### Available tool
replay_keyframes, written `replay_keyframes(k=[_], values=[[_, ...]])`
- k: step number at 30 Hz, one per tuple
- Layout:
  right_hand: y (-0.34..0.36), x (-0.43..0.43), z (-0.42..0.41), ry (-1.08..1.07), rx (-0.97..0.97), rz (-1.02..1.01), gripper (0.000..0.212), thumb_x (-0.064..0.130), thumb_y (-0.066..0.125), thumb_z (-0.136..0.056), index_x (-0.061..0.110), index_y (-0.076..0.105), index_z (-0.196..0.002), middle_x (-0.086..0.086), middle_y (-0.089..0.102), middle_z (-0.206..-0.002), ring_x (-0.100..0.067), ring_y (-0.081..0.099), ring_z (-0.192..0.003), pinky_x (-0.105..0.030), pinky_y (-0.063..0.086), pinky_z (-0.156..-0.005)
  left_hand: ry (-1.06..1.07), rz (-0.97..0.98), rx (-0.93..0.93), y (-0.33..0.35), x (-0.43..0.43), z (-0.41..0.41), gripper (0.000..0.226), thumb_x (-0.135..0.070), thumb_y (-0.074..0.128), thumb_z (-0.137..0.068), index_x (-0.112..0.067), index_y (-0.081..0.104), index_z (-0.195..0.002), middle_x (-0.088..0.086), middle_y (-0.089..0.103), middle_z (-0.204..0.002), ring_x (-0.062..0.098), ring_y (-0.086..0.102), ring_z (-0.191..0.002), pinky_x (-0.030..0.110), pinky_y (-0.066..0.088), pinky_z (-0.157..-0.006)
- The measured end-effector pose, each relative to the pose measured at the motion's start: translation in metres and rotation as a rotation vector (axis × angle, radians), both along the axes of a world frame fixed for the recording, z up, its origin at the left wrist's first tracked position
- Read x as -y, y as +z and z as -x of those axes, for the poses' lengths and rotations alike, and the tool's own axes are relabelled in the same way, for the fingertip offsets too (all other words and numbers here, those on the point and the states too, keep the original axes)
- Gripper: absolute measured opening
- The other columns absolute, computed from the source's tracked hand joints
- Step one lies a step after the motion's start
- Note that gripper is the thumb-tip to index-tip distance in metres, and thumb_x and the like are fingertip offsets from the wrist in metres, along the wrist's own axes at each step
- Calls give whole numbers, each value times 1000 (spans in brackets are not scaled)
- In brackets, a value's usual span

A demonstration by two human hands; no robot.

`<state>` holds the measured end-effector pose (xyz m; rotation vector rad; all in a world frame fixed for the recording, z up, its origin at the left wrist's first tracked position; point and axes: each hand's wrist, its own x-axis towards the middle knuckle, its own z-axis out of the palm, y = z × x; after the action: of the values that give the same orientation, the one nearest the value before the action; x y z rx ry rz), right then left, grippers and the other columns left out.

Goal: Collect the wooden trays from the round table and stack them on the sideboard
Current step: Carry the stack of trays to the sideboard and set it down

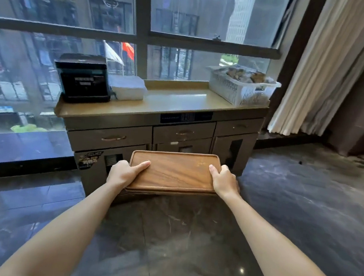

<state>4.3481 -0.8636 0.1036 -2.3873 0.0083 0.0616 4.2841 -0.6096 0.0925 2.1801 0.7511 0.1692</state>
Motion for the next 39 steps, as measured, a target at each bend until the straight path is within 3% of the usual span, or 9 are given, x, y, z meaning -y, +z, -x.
replay_keyframes(k=[7, 15, 19, 24, 29, 31, 34, 37, 39], values=[[29, -17, -189, 85, 32, 20, 49, 46, 32, -96, 7, 48, -122, -16, 60, -120, -35, 56, -109, -43, 44, -88, 101, 15, 20, 25, -11, -164, 74, -67, 57, -74, 3, 63, -100, 17, 66, -109, 33, 59, -100, 34, 41, -77], [3, -62, -359, 125, -6, -4, 50, 45, 32, -97, 7, 45, -127, -17, 59, -123, -36, 54, -113, -46, 45, -92, 143, 7, -26, 10, -50, -326, 75, -67, 57, -73, 3, 64, -99, 18, 68, -107, 35, 60, -103, 38, 46, -84], [-5, -97, -458, 142, 3, 29, 49, 44, 32, -97, 6, 45, -126, -18, 59, -122, -37, 55, -109, -36, 43, -72, 154, 32, -37, -1, -81, -420, 74, -66, 58, -74, 3, 63, -100, 19, 67, -109, 35, 59, -105, 38, 45, -85], [7, -146, -578, 155, -19, 41, 52, 44, 33, -97, 4, 45, -128, -19, 56, -128, -37, 52, -117, -40, 42, -88, 174, 67, -24, 7, -121, -532, 73, -63, 59, -76, 4, 64, -104, 21, 65, -117, 36, 58, -110, 37, 44, -90], [14, -181, -678, 172, -33, 27, 53, 46, 34, -96, 5, 47, -126, -18, 57, -126, -36, 52, -116, -41, 42, -91, 189, 20, -30, 24, -149, -619, 53, -59, 57, -80, -10, 47, -62, 18, 64, -100, 36, 58, -104, 32, 37, -74], [11, -194, -715, 180, -42, 21, 53, 46, 35, -95, 4, 48, -124, -19, 58, -125, -36, 53, -115, -42, 43, -92, 213, 18, -48, 23, -159, -651, 53, -60, 56, -80, -13, 42, -59, 13, 58, -89, 36, 59, -101, 32, 36, -72], [0, -214, -767, 200, -63, 31, 52, 45, 36, -95, 4, 50, -123, -19, 59, -123, -36, 54, -114, -41, 43, -90, 245, 27, -60, 14, -178, -700, 56, -61, 58, -78, -5, 55, -73, 17, 66, -96, 33, 59, -89, 36, 43, -74], [-9, -236, -819, 241, -75, 51, 50, 44, 36, -95, 2, 51, -120, -21, 58, -125, -36, 53, -115, -40, 42, -90, 275, 14, -91, 5, -195, -745, 67, -62, 56, -79, 1, 62, -101, 20, 67, -109, 36, 61, -99, 40, 47, -87], [-12, -252, -854, 275, -84, 51, 50, 43, 36, -96, 2, 51, -119, -20, 58, -125, -36, 53, -116, -40, 42, -90, 296, -8, -113, 0, -205, -774, 68, -61, 54, -81, 3, 62, -103, 21, 67, -110, 37, 60, -103, 40, 46, -87]])
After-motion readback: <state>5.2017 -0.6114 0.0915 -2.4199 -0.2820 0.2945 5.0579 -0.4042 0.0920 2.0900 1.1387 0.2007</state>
